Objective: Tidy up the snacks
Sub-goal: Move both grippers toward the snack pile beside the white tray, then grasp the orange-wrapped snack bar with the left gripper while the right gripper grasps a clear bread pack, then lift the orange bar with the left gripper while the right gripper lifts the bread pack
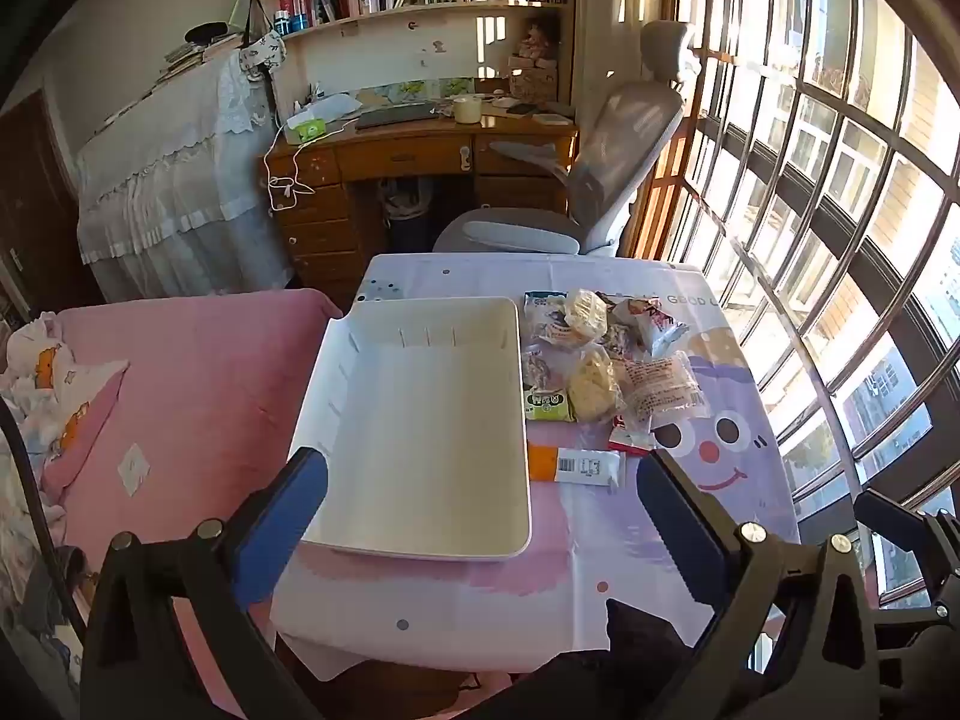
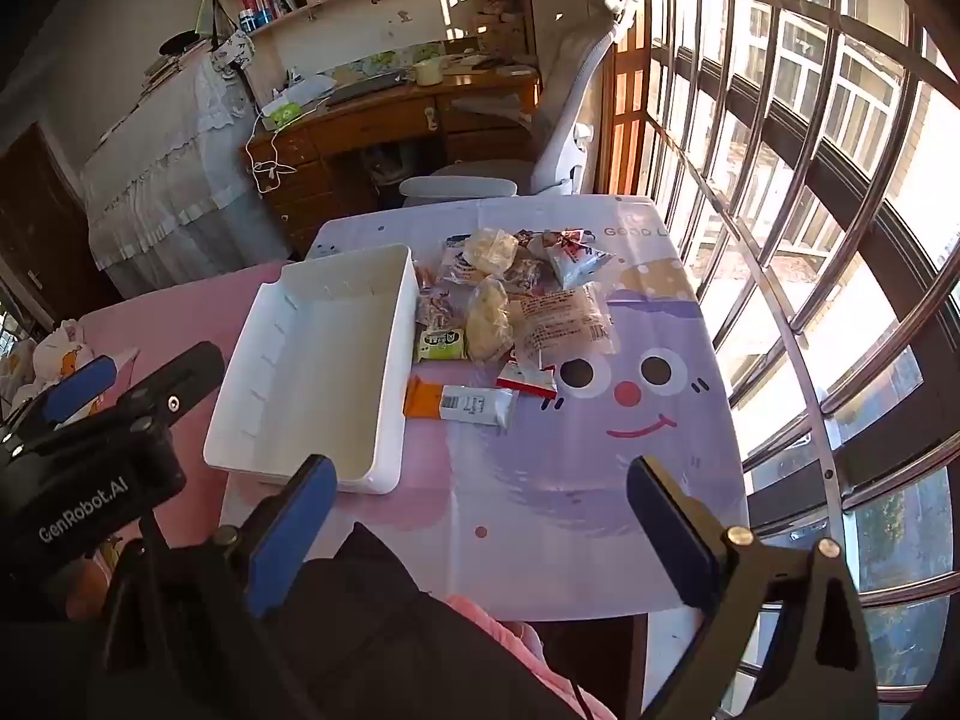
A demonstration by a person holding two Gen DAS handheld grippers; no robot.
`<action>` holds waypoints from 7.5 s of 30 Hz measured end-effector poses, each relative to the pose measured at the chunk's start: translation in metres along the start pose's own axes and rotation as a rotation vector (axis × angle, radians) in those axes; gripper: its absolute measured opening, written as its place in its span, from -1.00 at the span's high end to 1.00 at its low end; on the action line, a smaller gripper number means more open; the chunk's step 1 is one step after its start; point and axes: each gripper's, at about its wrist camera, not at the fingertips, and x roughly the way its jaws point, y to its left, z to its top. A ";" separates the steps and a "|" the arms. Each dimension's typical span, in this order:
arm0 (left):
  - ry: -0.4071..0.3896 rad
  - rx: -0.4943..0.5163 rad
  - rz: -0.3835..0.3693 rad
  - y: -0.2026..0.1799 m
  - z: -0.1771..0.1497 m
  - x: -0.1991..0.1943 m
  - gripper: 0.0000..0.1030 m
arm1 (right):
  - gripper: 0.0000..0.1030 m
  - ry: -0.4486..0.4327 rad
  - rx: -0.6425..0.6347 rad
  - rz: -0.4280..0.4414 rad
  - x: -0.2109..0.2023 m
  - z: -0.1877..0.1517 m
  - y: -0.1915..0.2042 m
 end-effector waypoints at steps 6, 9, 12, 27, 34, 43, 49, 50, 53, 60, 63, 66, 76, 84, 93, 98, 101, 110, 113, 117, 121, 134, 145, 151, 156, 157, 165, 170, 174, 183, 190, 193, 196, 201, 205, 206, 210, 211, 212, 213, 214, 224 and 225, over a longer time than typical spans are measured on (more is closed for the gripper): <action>-0.002 -0.005 0.005 0.001 0.000 0.000 -1.00 | -0.91 0.000 0.001 0.005 0.001 0.000 0.000; -0.004 -0.012 0.008 0.004 0.001 0.000 -1.00 | -0.91 0.002 0.001 0.002 0.001 0.000 0.000; -0.005 -0.008 0.015 0.000 0.001 -0.001 -1.00 | -0.91 0.003 0.001 0.002 0.002 0.000 0.000; -0.012 -0.001 0.008 -0.004 0.003 -0.002 -1.00 | -0.91 0.007 0.002 -0.002 0.004 0.000 0.000; -0.013 -0.002 0.010 -0.004 0.004 -0.002 -1.00 | -0.91 0.008 0.003 -0.003 0.005 0.000 -0.001; 0.013 -0.013 0.000 0.014 -0.001 0.003 -1.00 | -0.91 0.009 0.004 -0.016 0.007 -0.004 -0.003; 0.029 -0.006 -0.010 0.017 -0.001 0.008 -1.00 | -0.91 0.017 0.008 -0.039 0.007 -0.005 0.003; 0.032 -0.004 -0.013 0.017 -0.001 0.009 -1.00 | -0.91 0.016 0.006 -0.043 0.006 -0.005 0.005; 0.035 0.000 -0.024 0.020 -0.002 0.009 -1.00 | -0.91 0.022 0.008 -0.052 0.005 -0.006 0.010; 0.038 0.019 -0.057 0.031 -0.002 0.012 -0.99 | -0.91 0.042 0.029 -0.095 0.008 -0.010 0.020; 0.033 0.019 -0.078 0.037 -0.001 0.013 -1.00 | -0.91 0.049 0.044 -0.110 0.009 -0.010 0.024; 0.028 0.031 -0.095 0.042 0.000 0.015 -1.00 | -0.91 0.050 0.067 -0.125 0.010 -0.013 0.024; 0.034 0.116 -0.178 0.027 0.011 0.024 -1.00 | -0.91 0.039 0.133 -0.194 0.013 -0.014 0.011; 0.094 0.119 -0.222 0.000 0.019 0.043 -1.00 | -0.91 0.002 0.118 -0.205 0.020 -0.004 -0.016; 0.169 -0.017 -0.208 -0.036 0.028 0.067 -0.99 | -0.91 -0.073 -0.018 -0.137 0.032 0.027 -0.054; 0.193 -0.073 -0.157 -0.063 0.029 0.076 -0.99 | -0.91 -0.093 -0.109 -0.069 0.047 0.045 -0.076; 0.213 -0.110 -0.132 -0.078 0.029 0.085 -0.99 | -0.91 -0.108 -0.165 -0.017 0.058 0.056 -0.086; 0.282 -0.253 -0.015 -0.101 0.025 0.124 -0.99 | -0.91 -0.128 -0.272 0.115 0.099 0.084 -0.104; 0.308 -0.310 0.013 -0.101 0.022 0.140 -0.99 | -0.91 -0.123 -0.302 0.135 0.116 0.090 -0.107; 0.348 -0.386 0.049 -0.101 0.017 0.162 -0.98 | -0.91 -0.099 -0.321 0.179 0.141 0.095 -0.111; 0.405 -0.480 0.068 -0.097 0.006 0.187 -0.97 | -0.91 -0.080 -0.355 0.188 0.167 0.100 -0.113; 0.563 -0.718 0.164 -0.088 -0.024 0.250 -0.96 | -0.91 -0.007 -0.413 0.205 0.233 0.094 -0.113; 0.654 -0.890 0.204 -0.076 -0.051 0.301 -0.91 | -0.91 0.006 -0.452 0.203 0.275 0.082 -0.108; 0.693 -0.946 0.223 -0.070 -0.066 0.318 -0.83 | -0.91 0.007 -0.484 0.215 0.288 0.077 -0.097; 0.713 -0.989 0.213 -0.062 -0.080 0.330 -0.70 | -0.91 0.001 -0.510 0.176 0.297 0.073 -0.087; 0.715 -0.993 0.211 -0.061 -0.083 0.331 -0.67 | -0.91 -0.002 -0.512 0.176 0.298 0.072 -0.086; 0.723 -1.029 0.189 -0.048 -0.090 0.340 -0.53 | -0.91 -0.014 -0.533 0.165 0.306 0.071 -0.081; 0.751 -1.024 0.195 -0.043 -0.092 0.353 -0.31 | -0.91 -0.003 -0.549 0.165 0.309 0.067 -0.079; 0.761 -1.015 0.200 -0.043 -0.094 0.351 -0.21 | -0.89 0.006 -0.549 0.166 0.311 0.066 -0.078; 0.774 -1.063 0.204 -0.029 -0.108 0.340 0.24 | -0.61 0.021 -0.571 0.139 0.307 0.066 -0.075; 0.787 -1.057 0.186 -0.041 -0.111 0.342 0.29 | -0.54 0.066 -0.584 0.149 0.301 0.067 -0.079; 0.792 -1.032 0.179 -0.050 -0.106 0.350 0.31 | -0.53 0.090 -0.573 0.158 0.298 0.067 -0.082; 0.788 -1.010 0.163 -0.055 -0.103 0.344 0.32 | -0.52 0.119 -0.542 0.173 0.293 0.068 -0.087; 0.778 -0.949 0.138 -0.058 -0.092 0.329 0.33 | -0.51 0.173 -0.456 0.182 0.286 0.069 -0.099; 0.761 -0.869 0.102 -0.065 -0.078 0.317 0.33 | -0.50 0.235 -0.338 0.190 0.284 0.072 -0.115; 0.752 -0.848 0.097 -0.066 -0.074 0.314 0.33 | -0.50 0.253 -0.303 0.189 0.284 0.073 -0.119; 0.731 -0.750 0.053 -0.075 -0.053 0.304 0.33 | -0.50 0.305 -0.162 0.201 0.280 0.076 -0.135; 0.726 -0.717 0.040 -0.077 -0.048 0.300 0.33 | -0.50 0.313 -0.133 0.203 0.278 0.077 -0.138; 0.717 -0.691 0.033 -0.080 -0.042 0.295 0.33 | -0.50 0.320 -0.108 0.204 0.275 0.077 -0.141; 0.709 -0.659 0.025 -0.085 -0.037 0.292 0.33 | -0.50 0.325 -0.087 0.204 0.272 0.077 -0.142; 0.701 -0.632 0.016 -0.087 -0.031 0.287 0.33 | -0.50 0.327 -0.069 0.206 0.268 0.077 -0.144; 0.638 -0.415 -0.107 -0.095 -0.002 0.224 0.33 | -0.50 0.305 -0.002 0.212 0.229 0.071 -0.147; 0.631 -0.396 -0.118 -0.086 0.000 0.207 0.33 | -0.50 0.302 0.001 0.212 0.226 0.070 -0.145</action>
